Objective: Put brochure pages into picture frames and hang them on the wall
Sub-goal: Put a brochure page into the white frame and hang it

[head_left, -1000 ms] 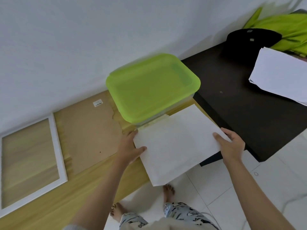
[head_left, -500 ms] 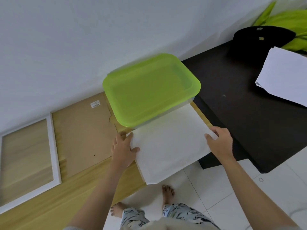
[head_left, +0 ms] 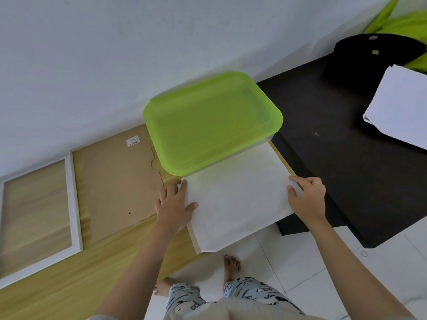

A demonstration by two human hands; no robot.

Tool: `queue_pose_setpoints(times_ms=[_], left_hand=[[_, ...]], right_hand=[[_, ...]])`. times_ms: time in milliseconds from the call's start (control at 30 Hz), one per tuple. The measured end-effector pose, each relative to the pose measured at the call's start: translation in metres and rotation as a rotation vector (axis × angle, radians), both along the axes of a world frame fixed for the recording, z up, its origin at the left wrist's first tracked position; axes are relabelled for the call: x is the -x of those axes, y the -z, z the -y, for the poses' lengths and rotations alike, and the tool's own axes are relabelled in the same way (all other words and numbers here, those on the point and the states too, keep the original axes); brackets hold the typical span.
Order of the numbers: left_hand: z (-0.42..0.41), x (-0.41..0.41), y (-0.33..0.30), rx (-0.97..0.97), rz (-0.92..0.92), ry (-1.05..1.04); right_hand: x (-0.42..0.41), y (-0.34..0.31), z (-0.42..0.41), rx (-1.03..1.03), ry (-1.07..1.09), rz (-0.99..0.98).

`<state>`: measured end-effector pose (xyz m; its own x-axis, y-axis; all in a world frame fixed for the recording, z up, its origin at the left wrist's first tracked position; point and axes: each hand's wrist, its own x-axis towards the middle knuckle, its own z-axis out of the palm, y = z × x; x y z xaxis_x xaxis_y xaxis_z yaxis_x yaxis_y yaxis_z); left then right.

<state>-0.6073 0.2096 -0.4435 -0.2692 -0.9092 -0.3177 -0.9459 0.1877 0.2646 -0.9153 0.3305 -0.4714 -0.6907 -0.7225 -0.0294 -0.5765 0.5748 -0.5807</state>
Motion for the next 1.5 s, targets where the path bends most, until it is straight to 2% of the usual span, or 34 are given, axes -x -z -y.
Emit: queue_pose_setpoints(times_ms=[100, 167, 333, 1167, 1333, 1500], left_hand=[[0.001, 0.001, 0.0, 0.002, -0.034, -0.035], [0.0, 0.001, 0.0, 0.017, -0.119, -0.083], [-0.015, 0.008, -0.005, -0.002, -0.242, -0.275], [-0.02, 0.005, -0.001, -0.084, -0.536, -0.426], [-0.026, -0.004, -0.002, -0.093, -0.602, -0.383], [-0.031, -0.036, -0.009, -0.026, -0.675, -0.378]], right_hand=[[-0.002, -0.001, 0.001, -0.013, 0.007, -0.021], [-0.003, -0.002, 0.001, -0.021, 0.011, -0.032], [-0.005, -0.001, 0.001, -0.034, 0.023, -0.04], [-0.01, -0.006, 0.01, -0.111, 0.024, -0.059], [-0.029, -0.012, 0.008, 0.012, 0.061, -0.048], [-0.091, -0.025, 0.02, 0.189, -0.079, 0.037]])
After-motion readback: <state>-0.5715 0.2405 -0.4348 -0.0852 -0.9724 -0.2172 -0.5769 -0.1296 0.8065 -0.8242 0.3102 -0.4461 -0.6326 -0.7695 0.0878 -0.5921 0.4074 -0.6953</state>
